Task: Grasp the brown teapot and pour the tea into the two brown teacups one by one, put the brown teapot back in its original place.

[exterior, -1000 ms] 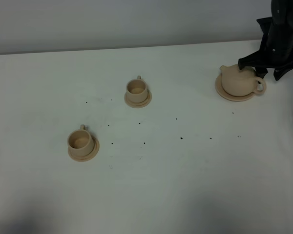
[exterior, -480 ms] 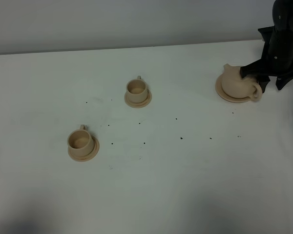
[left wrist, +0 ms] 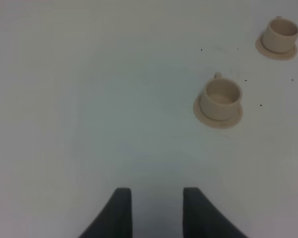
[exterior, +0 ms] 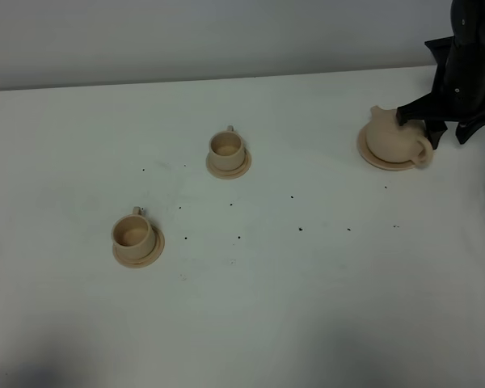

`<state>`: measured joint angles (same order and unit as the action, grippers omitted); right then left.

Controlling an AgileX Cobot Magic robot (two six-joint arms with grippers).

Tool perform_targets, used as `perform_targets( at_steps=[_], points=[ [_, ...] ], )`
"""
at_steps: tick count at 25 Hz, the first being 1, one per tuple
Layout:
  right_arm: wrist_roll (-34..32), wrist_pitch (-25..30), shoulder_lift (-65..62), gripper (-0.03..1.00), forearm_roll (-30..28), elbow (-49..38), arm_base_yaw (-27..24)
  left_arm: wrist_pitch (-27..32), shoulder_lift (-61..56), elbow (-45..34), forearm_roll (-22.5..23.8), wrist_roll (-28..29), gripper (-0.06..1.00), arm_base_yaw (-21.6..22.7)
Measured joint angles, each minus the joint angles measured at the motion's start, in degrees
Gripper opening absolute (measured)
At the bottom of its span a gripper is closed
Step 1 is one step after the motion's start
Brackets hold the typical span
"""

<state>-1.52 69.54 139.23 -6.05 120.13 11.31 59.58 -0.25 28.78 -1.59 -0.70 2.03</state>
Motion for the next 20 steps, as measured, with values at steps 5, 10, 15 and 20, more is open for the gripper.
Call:
perform_targets(
  at_steps=[5,10,15,20],
  points=[
    [0.18,0.00,-0.09,0.44,-0.53,-0.61,-0.88,0.00,0.00,0.00,0.00,0.00,0.30,0.00],
    [1.52,0.02,-1.11,0.44,-0.59,-5.82,-1.69,0.00,0.00,0.00,0.00,0.00,0.30,0.00],
    [2.58,0.27,-2.77,0.44,-0.59,-7.98,-1.87,0.00,0.00,0.00,0.00,0.00,0.30,0.00],
    [3.22,0.21,-4.00,0.44,-0.59,-7.98,-1.87,0.00,0.00,0.00,0.00,0.00,0.30,0.00]
  ],
)
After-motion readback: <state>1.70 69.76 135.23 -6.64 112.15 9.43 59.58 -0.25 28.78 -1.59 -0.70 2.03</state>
